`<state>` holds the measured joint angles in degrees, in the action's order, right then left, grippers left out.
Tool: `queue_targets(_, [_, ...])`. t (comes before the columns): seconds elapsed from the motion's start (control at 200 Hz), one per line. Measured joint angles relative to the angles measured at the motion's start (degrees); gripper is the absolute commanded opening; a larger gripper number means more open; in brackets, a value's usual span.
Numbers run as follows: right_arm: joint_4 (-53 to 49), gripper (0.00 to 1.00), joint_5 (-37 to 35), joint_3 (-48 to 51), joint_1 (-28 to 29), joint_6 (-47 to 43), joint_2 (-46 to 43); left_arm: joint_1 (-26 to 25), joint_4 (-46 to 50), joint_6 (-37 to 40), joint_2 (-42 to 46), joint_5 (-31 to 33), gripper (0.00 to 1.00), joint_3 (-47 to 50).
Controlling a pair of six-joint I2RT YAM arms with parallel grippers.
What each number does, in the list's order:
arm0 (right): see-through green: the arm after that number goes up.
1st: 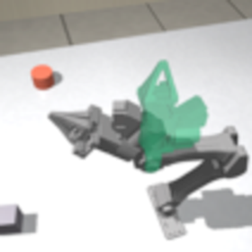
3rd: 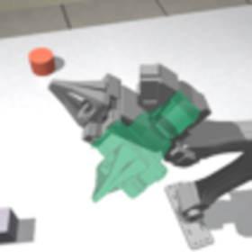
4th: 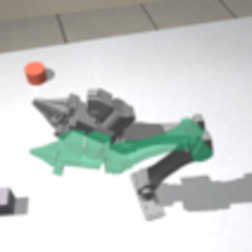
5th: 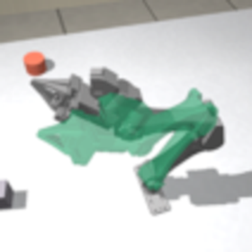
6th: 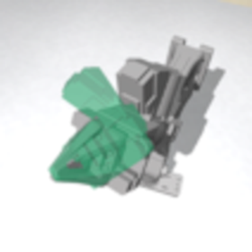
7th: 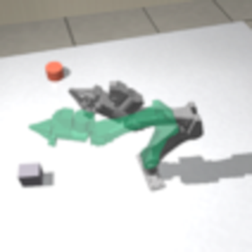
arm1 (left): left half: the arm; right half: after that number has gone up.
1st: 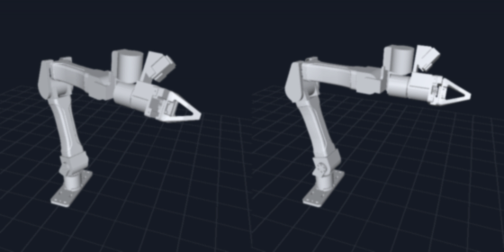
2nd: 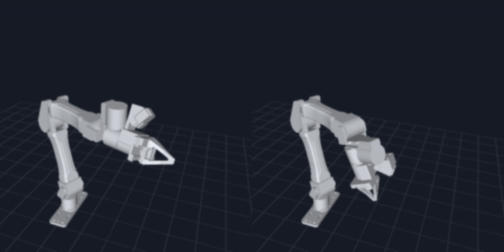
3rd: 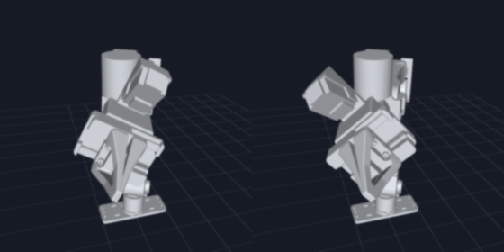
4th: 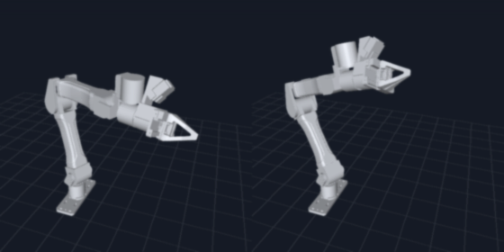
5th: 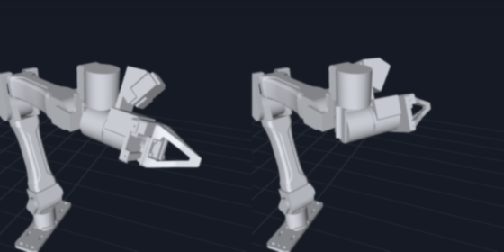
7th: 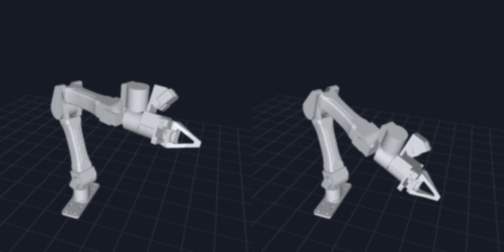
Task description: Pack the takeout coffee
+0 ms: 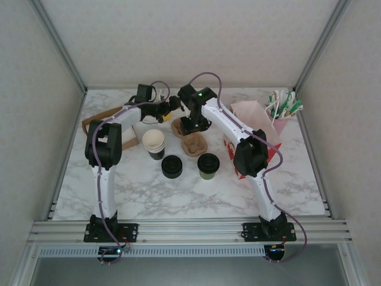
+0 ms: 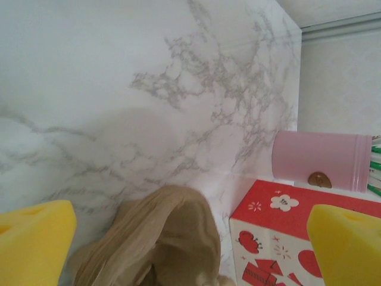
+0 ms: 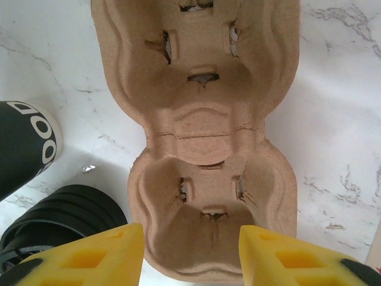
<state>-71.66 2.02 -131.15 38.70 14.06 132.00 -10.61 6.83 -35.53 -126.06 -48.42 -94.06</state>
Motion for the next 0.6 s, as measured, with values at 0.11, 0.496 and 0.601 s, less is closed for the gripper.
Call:
queue_targets(0.11, [-0.11,0.46,0.02,-0.92,0.00,-0.22,1.16,0.79,-1.66,-0.79,4.26,0.07,0.89,6.01])
queue_targets(0.496, [-1.55,0.46,-0.94,-5.92,0.00,-1.51,5.40,3.98,-7.02,-1.20,16.26,0.11,0.42,21.05])
queue_targets(0.601, [-1.81,0.46,-1.44,-6.49,0.00,-1.79,6.34,3.98,-7.54,-1.07,17.03,0.11,0.38,24.26])
